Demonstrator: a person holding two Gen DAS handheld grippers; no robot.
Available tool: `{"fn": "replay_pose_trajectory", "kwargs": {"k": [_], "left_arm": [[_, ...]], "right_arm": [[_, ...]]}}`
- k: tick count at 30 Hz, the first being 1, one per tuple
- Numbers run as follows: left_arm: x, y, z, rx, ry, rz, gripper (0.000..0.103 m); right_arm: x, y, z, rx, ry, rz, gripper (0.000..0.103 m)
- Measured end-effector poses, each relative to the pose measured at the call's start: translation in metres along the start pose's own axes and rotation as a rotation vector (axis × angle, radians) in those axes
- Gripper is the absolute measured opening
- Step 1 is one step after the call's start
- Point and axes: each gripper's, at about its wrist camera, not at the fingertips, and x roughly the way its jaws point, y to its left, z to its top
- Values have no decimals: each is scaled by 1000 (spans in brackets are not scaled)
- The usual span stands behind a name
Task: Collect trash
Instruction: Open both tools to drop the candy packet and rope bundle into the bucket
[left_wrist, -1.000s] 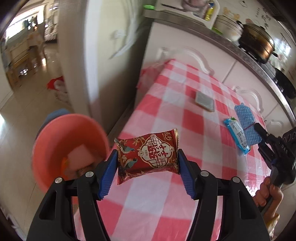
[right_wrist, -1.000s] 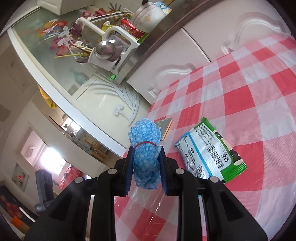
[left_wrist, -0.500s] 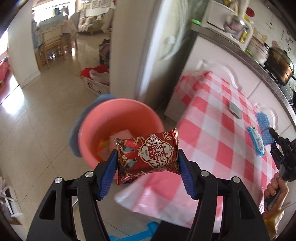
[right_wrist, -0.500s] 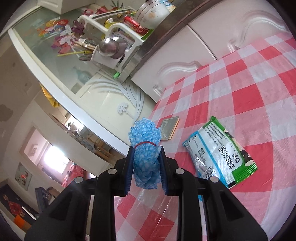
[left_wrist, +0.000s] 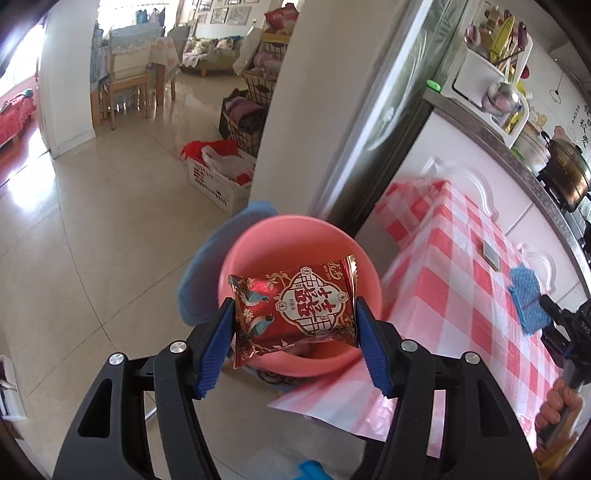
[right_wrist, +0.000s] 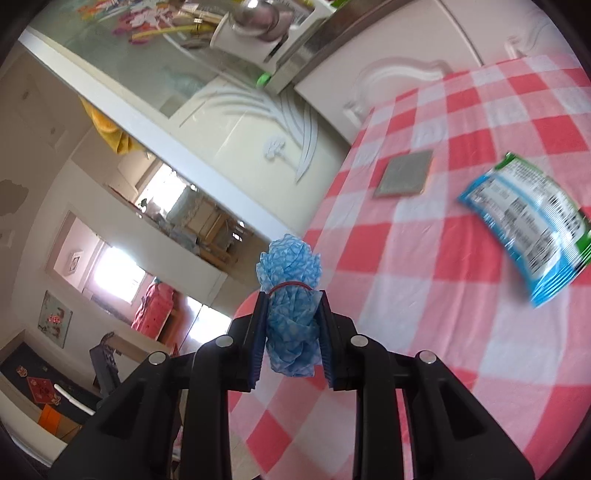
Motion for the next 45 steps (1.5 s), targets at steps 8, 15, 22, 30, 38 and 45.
{"fn": "replay_pose_trajectory", "kwargs": {"k": [8,15,22,30,38,45], "left_arm": [[18,18,8,-25,-8,-20,64],[33,18,9,-9,4,-61,65],[53,23,9,-7,33,-66,65],[73,30,13,-10,62,-62,65],[89,23,15,-3,89,-77,65],[101,15,11,24,106,-70,65]], "right_arm": [[35,52,-13,1,130,53,27],[79,98,-21,-50,230,72,27],[122,126,-25,-95,295,50,27],[164,134,-30,-127,348,8,27],[194,140,-33,-176,382,-39,27],[213,143,-36,-226,401,-85,29]]}}
